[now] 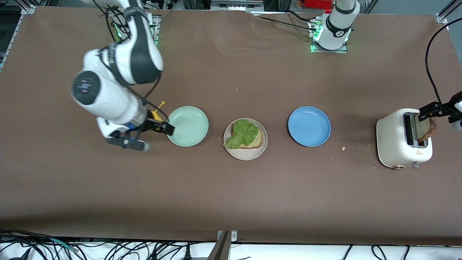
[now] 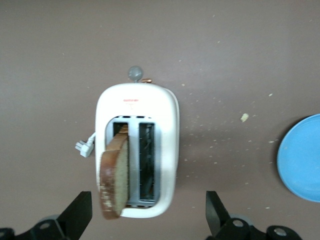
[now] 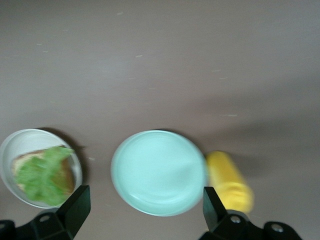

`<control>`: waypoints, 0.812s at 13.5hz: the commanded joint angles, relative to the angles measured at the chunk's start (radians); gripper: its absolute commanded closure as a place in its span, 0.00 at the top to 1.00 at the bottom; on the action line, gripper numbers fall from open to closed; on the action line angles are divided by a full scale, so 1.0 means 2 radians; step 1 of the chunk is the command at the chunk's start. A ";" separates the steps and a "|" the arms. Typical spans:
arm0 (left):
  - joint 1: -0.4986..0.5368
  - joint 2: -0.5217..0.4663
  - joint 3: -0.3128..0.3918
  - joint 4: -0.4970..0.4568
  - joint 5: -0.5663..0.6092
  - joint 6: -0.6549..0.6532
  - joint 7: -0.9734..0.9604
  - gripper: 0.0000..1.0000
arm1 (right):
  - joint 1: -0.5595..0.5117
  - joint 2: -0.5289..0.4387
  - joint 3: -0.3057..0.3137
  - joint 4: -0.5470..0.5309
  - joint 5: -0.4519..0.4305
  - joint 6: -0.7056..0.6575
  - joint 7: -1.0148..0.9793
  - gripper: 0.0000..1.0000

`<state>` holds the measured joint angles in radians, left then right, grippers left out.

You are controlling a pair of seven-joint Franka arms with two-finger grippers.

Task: Make sandwich in beige plate with both arms
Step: 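Withdraw the right gripper while the left gripper lowers to the toaster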

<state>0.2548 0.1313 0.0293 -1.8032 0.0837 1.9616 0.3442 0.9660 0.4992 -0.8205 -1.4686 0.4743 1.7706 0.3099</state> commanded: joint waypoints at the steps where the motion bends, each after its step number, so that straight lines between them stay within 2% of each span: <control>1: 0.026 -0.002 -0.005 -0.035 0.009 0.055 0.039 1.00 | 0.007 -0.033 -0.053 -0.004 -0.029 -0.062 -0.086 1.00; 4: 0.044 0.000 -0.005 -0.073 0.009 0.110 0.056 1.00 | 0.007 -0.033 -0.120 0.016 -0.030 -0.111 -0.189 1.00; 6: 0.050 0.014 -0.005 -0.076 0.009 0.124 0.060 1.00 | 0.008 -0.033 -0.150 0.016 -0.033 -0.133 -0.234 1.00; 9: 0.061 0.035 -0.006 -0.075 0.008 0.146 0.060 1.00 | 0.009 -0.031 -0.144 0.028 -0.058 -0.141 -0.232 1.00; 10: 0.061 0.039 -0.006 -0.075 0.008 0.149 0.060 0.99 | 0.006 -0.035 -0.125 0.028 -0.075 -0.141 -0.228 1.00; 11: 0.061 0.041 -0.006 -0.075 0.008 0.155 0.060 0.92 | -0.019 -0.054 -0.084 0.028 -0.104 -0.140 -0.218 1.00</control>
<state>0.3651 0.2030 0.0278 -1.9554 0.0837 2.2464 0.4463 0.9693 0.4320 -1.0827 -1.4297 0.3506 1.5071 -0.1498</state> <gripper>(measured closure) 0.013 0.000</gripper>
